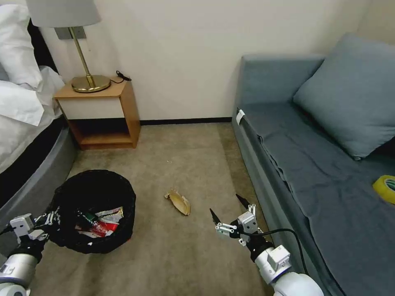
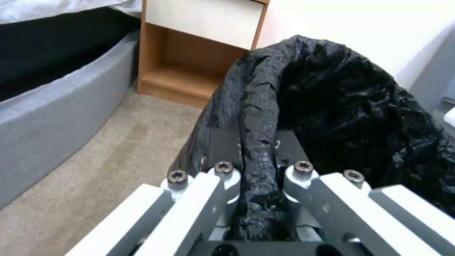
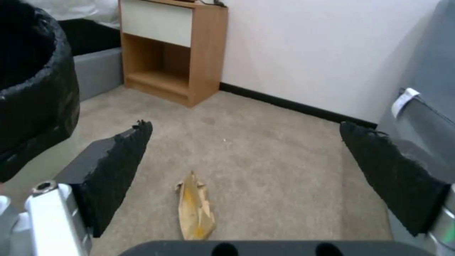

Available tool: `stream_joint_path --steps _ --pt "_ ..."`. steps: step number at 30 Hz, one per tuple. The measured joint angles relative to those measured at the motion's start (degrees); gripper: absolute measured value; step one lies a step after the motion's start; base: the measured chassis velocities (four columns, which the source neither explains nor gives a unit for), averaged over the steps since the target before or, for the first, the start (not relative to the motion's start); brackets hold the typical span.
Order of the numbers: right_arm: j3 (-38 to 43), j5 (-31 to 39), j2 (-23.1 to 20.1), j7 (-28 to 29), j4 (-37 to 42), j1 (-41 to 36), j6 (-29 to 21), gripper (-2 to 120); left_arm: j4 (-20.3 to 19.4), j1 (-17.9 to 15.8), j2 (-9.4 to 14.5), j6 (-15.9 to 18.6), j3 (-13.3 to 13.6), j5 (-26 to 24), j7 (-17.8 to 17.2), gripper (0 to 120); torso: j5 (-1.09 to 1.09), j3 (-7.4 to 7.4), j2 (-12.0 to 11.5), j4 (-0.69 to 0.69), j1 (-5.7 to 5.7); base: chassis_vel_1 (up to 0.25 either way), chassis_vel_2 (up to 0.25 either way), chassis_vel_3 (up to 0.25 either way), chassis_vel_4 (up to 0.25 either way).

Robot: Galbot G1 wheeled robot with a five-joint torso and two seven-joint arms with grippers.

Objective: Pick up the trash bin, then pick up the garbage on the floor and place it into the trash bin.

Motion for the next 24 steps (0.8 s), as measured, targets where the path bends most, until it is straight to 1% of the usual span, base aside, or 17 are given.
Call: stream_joint_path --steps 5,24 --pt "-0.3 -0.2 -0.2 -0.4 0.0 -0.1 0.3 100 0.0 0.1 -0.2 -0.1 -0.2 0.0 0.0 6 0.00 0.00 0.0 0.00 0.00 -0.136 0.140 0.138 -0.122" --pt "-1.3 0.0 -1.0 -1.3 0.7 0.0 0.4 100 -0.1 0.6 -0.5 -0.4 -0.4 -0.1 0.4 6 0.00 0.00 0.0 0.00 0.00 -0.160 0.157 0.153 -0.163"
